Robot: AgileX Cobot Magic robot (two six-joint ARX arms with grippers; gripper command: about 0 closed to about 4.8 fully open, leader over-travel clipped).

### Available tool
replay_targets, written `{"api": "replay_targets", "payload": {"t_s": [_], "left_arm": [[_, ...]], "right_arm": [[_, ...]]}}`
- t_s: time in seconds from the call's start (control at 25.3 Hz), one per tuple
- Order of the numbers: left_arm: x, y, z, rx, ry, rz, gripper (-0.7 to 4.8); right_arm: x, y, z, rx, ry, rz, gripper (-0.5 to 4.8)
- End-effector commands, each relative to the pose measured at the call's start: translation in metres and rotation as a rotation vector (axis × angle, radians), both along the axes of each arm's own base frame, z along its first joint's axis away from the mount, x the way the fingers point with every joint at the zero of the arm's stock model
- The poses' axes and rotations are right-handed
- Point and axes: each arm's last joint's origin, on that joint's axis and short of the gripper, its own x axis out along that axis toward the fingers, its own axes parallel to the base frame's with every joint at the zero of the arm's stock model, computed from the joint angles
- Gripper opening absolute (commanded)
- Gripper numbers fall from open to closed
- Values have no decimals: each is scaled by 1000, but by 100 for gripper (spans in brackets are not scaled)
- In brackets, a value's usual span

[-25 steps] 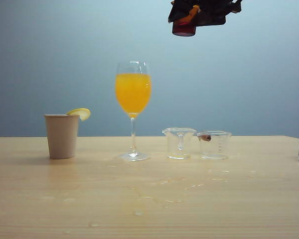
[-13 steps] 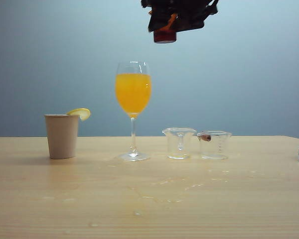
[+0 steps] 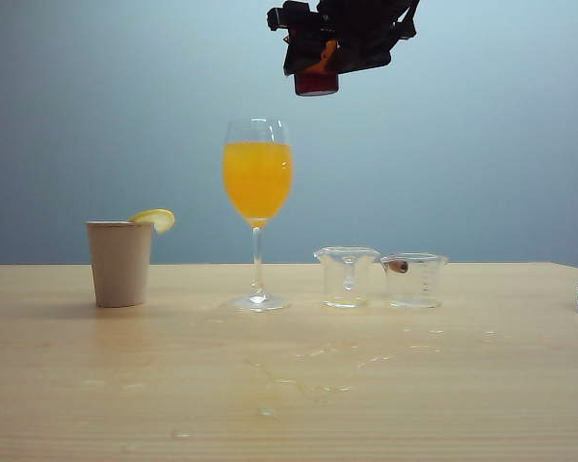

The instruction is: Pick up the fourth measuring cup from the left, pour the grenadine inside into the goblet, and finally put the measuring cup back in its original place.

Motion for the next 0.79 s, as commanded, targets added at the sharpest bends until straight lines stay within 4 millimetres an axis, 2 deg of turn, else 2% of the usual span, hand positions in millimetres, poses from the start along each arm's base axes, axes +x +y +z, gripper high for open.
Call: {"api": "replay_targets", "payload": {"t_s": [0.04, 0.32, 0.79], "left_arm": [[-1, 0, 3, -12, -15, -4, -6], [-1, 0, 3, -11, -16, -4, -6], [-1, 0, 3, -11, -16, -4, -6]], "right_arm": [[-1, 1, 7, 20, -35, 12, 174], [0, 1, 8, 35, -52, 3, 174], [-1, 3, 4, -63, -66, -19, 165]]}}
